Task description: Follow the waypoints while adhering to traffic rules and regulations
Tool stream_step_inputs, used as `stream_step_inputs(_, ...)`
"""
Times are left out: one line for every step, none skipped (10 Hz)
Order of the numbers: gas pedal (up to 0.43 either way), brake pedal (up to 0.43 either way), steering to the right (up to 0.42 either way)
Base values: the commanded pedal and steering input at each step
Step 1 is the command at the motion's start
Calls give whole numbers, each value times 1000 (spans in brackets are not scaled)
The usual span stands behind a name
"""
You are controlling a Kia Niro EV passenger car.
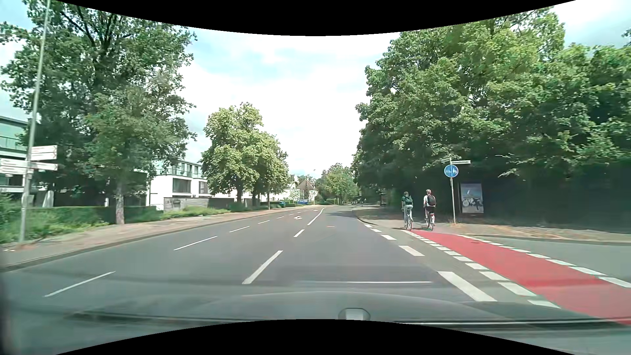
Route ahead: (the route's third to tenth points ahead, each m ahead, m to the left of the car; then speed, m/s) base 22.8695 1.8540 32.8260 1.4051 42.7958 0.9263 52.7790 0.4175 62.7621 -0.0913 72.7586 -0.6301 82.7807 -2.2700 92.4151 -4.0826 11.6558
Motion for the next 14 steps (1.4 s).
stream_step_inputs(169,18,-3)
stream_step_inputs(169,18,-2)
stream_step_inputs(169,18,-1)
stream_step_inputs(169,18,-1)
stream_step_inputs(169,18,-1)
stream_step_inputs(177,18,0)
stream_step_inputs(189,18,0)
stream_step_inputs(189,18,0)
stream_step_inputs(197,18,0)
stream_step_inputs(197,18,1)
stream_step_inputs(197,18,4)
stream_step_inputs(197,18,7)
stream_step_inputs(197,18,8)
stream_step_inputs(197,18,8)
